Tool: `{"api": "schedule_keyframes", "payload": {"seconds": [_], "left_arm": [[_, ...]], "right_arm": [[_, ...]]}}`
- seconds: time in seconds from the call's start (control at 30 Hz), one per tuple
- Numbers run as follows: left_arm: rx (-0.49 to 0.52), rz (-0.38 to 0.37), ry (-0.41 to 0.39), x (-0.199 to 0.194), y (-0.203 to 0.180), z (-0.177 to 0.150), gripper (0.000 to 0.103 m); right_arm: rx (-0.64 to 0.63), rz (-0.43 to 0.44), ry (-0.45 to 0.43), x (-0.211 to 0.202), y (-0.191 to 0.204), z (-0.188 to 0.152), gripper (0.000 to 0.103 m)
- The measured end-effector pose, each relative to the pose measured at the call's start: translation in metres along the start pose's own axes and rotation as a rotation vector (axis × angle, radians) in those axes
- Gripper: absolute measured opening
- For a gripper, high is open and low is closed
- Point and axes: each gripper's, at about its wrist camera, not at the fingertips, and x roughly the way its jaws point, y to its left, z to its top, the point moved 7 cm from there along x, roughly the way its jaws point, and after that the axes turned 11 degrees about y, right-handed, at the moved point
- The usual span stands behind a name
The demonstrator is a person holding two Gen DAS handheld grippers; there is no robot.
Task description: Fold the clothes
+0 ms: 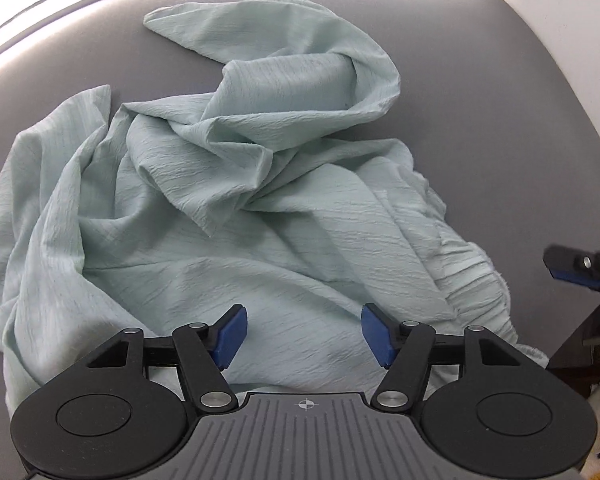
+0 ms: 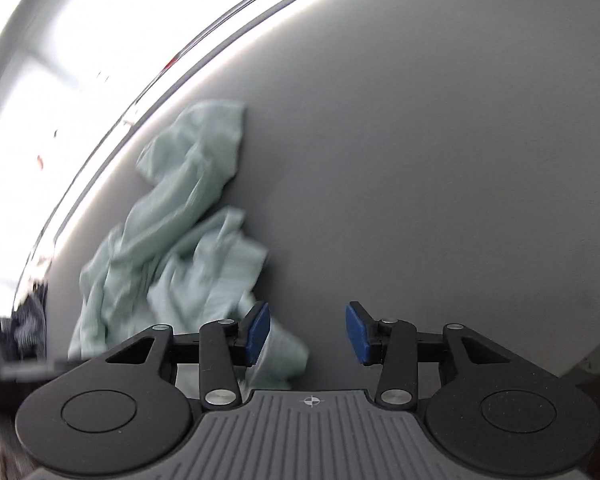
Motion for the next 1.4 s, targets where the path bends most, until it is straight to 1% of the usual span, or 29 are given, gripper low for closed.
{"api": "schedule_keyframes", "payload": {"seconds": [0.07, 0.17, 0.27, 0.37, 0.43, 0.5, 0.6, 0.63, 0.67, 0.7, 0.73, 0.77, 0.83, 0.97, 1.07, 1.2, 1.23, 1.27, 1.33, 1.4], "left_arm": [[-0.063, -0.007, 0.002, 0.003, 0.002, 0.001, 0.079], [-0.154, -0.008, 0.013, 0.006, 0.008, 0.000, 0.079], [-0.229, 0.004, 0.029, 0.012, 0.014, -0.003, 0.079], [-0.292, 0.019, 0.045, 0.020, 0.016, -0.009, 0.079], [-0.335, 0.026, 0.052, 0.025, 0.018, -0.013, 0.079], [-0.380, 0.016, 0.059, 0.028, 0.018, -0.018, 0.079], [-0.414, 0.025, 0.060, 0.031, 0.018, -0.021, 0.079], [-0.422, 0.028, 0.059, 0.032, 0.018, -0.021, 0.079], [-0.435, 0.027, 0.057, 0.032, 0.018, -0.021, 0.079], [-0.441, 0.025, 0.055, 0.032, 0.018, -0.020, 0.079], [-0.452, 0.022, 0.050, 0.032, 0.017, -0.019, 0.079], [-0.460, 0.022, 0.042, 0.031, 0.017, -0.017, 0.079], [-0.473, 0.021, 0.029, 0.030, 0.017, -0.015, 0.079], [-0.477, 0.015, -0.002, 0.024, 0.011, -0.009, 0.079], [-0.466, 0.020, -0.015, 0.020, 0.006, -0.006, 0.080], [-0.439, 0.038, -0.022, 0.014, 0.007, -0.007, 0.080], [-0.432, 0.044, -0.021, 0.014, 0.006, -0.007, 0.080], [-0.423, 0.050, -0.016, 0.014, 0.006, -0.008, 0.080], [-0.418, 0.053, -0.006, 0.017, 0.006, -0.008, 0.080], [-0.419, 0.055, 0.010, 0.019, 0.006, -0.009, 0.080]], "right_arm": [[-0.047, 0.006, 0.010, 0.009, 0.004, 0.014, 0.049], [-0.062, 0.065, 0.030, 0.032, 0.015, 0.032, 0.051], [-0.096, 0.080, 0.093, 0.067, 0.031, 0.040, 0.051], [-0.107, 0.092, 0.146, 0.095, 0.053, 0.035, 0.051], [-0.108, 0.101, 0.173, 0.103, 0.061, 0.034, 0.055], [-0.142, 0.101, 0.177, 0.105, 0.067, 0.034, 0.053], [-0.238, 0.076, 0.146, 0.105, 0.074, 0.032, 0.039], [-0.270, 0.069, 0.138, 0.104, 0.077, 0.031, 0.027], [-0.302, 0.057, 0.131, 0.101, 0.078, 0.030, 0.019], [-0.335, 0.043, 0.121, 0.097, 0.080, 0.030, 0.017], [-0.361, 0.034, 0.108, 0.093, 0.080, 0.032, 0.013], [-0.383, 0.017, 0.075, 0.085, 0.079, 0.035, 0.011], [-0.422, -0.048, -0.004, 0.070, 0.075, 0.046, 0.009], [-0.492, -0.203, -0.180, 0.039, 0.060, 0.086, 0.008], [-0.498, -0.300, -0.275, 0.021, 0.041, 0.123, 0.008], [-0.459, -0.377, -0.351, 0.005, 0.019, 0.171, 0.008], [-0.441, -0.393, -0.362, 0.003, 0.012, 0.182, 0.008], [-0.427, -0.391, -0.350, 0.005, 0.007, 0.188, 0.009], [-0.392, -0.370, -0.303, 0.016, -0.005, 0.200, 0.012], [-0.369, -0.355, -0.262, 0.022, -0.014, 0.202, 0.016]]}}
